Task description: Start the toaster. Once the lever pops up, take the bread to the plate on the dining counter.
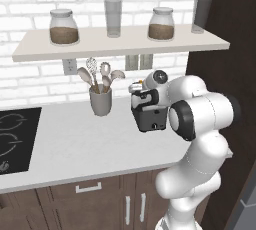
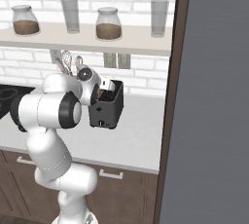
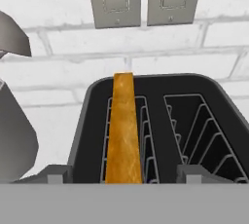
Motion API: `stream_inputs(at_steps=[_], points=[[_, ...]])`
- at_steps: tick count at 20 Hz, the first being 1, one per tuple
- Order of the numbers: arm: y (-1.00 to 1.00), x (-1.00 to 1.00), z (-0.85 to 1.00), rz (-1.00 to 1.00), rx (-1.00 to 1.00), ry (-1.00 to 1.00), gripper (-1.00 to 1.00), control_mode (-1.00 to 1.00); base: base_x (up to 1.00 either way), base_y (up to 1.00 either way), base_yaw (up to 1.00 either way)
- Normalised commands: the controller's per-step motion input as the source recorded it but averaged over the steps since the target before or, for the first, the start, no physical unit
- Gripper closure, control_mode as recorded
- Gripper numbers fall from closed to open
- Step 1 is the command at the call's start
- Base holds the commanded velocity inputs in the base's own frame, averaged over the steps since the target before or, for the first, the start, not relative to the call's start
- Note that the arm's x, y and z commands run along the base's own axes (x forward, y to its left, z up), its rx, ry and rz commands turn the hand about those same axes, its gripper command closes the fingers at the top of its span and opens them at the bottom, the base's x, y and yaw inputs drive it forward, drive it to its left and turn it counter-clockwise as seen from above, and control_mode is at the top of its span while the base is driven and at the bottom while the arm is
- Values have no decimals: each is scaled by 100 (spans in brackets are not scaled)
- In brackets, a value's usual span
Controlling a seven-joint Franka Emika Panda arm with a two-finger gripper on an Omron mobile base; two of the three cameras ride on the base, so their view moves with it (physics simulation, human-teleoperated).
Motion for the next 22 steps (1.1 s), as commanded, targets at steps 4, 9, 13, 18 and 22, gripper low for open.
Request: stream_inputs(at_steps=[4,9,13,18,22], points=[[-2,0,0,0,0,-5,100,-100,0,0,0],[-8,0,0,0,0,-7,100,-100,0,0,0],[-9,0,4,0,4,-11,100,-100,0,0,0],[-4,0,35,0,8,-15,100,-100,0,0,0],[-6,0,57,0,12,-13,100,-100,0,0,0]])
